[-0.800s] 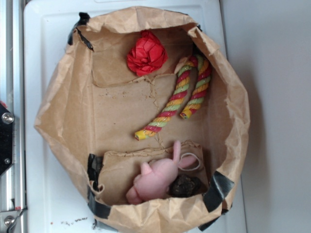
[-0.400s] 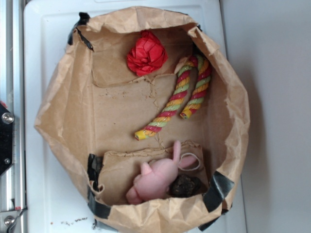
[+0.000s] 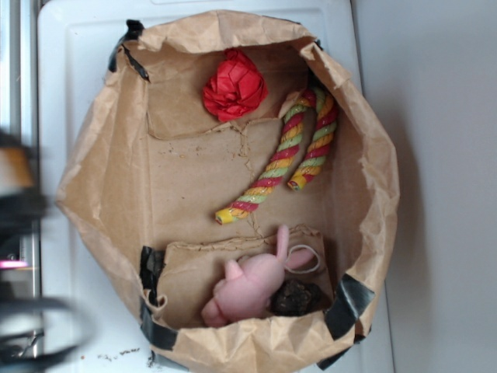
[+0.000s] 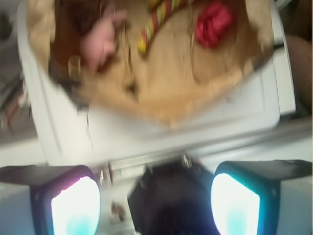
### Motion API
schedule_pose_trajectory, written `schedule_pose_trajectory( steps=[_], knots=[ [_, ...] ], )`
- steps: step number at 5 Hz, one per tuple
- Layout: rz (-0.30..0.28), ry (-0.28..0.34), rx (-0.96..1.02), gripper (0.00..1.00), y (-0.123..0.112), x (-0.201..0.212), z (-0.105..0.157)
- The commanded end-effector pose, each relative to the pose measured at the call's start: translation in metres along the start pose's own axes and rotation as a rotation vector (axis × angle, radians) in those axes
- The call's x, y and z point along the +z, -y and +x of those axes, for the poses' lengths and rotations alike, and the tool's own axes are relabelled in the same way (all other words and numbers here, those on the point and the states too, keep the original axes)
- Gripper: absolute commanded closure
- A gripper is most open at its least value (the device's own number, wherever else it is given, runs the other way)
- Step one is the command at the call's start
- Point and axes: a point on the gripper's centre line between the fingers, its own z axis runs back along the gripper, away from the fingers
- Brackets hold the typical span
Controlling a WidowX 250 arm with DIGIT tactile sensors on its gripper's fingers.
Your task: Grab the multicolored rope.
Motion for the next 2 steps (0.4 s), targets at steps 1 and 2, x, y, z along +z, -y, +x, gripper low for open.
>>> schedule_pose_trajectory(
  steps=[1,2],
  knots=[
    [-0.037,0.099,0.046,0.0,-0.002,-0.028,0.101],
    [-0.06,0.114,0.062,0.0,-0.004,-0.046,0.13]
  ],
)
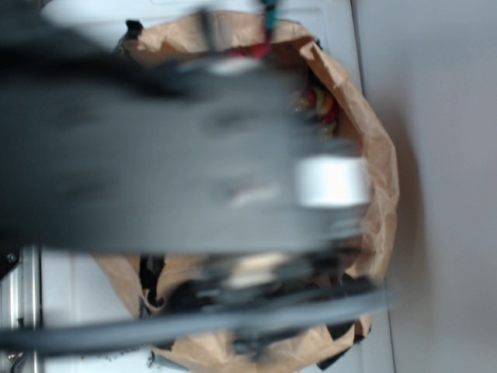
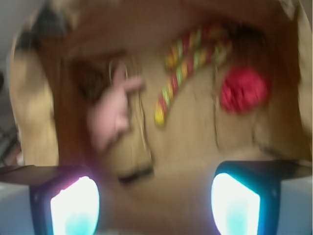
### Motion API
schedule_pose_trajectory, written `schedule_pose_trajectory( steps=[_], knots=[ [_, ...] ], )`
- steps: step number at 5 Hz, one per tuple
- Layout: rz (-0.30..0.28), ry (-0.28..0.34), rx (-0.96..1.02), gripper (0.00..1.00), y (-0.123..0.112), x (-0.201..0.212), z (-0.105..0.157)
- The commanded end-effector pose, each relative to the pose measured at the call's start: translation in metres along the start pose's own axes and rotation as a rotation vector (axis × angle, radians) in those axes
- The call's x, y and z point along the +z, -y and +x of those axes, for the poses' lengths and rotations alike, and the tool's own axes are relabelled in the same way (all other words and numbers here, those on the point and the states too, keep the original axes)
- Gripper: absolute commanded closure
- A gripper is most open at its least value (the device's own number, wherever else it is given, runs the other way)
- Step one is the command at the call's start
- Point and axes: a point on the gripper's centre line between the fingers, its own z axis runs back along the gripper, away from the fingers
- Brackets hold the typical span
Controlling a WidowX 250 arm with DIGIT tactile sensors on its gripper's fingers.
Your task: Grab the multicolored rope.
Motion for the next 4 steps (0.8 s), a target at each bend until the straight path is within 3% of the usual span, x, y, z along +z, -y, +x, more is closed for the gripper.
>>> schedule_pose_trajectory(
  steps=[1,2,4],
  knots=[
    [-0.065,0.138,0.103,0.0,-0.009,-0.011,0.034],
    [-0.057,0.194,0.131,0.0,-0.007,-0.01,0.008],
    [-0.017,0.21,0.123,0.0,-0.016,-0.018,0.007]
  ],
)
